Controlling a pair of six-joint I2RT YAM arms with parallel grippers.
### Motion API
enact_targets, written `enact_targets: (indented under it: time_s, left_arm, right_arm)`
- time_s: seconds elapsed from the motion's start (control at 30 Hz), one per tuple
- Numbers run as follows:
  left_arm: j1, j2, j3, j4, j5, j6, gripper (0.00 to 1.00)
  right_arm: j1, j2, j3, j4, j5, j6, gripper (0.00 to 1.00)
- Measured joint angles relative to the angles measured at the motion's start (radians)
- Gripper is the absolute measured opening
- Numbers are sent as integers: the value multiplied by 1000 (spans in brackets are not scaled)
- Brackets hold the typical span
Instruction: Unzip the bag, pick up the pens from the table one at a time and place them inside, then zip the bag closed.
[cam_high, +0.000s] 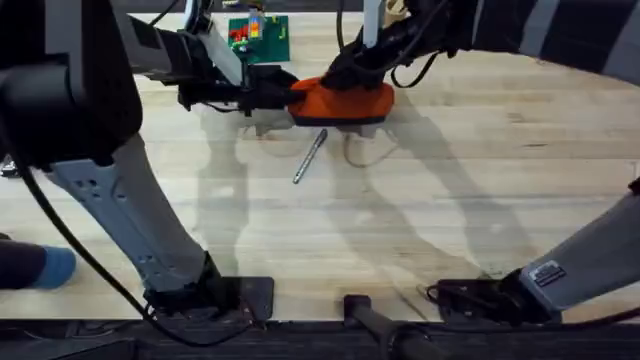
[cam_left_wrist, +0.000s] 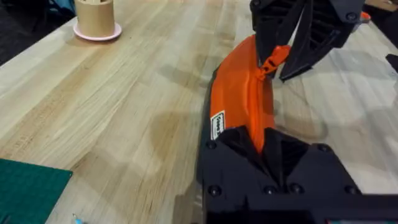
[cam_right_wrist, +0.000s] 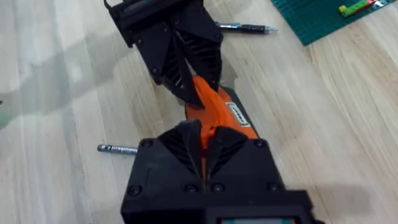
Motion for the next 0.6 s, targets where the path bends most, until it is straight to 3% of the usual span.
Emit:
enact_targets:
  time_s: [0.6]
  left_arm:
    - [1, 0, 1, 0, 0, 0, 42]
  right_arm:
    - [23, 0, 0, 38, 21, 57, 31]
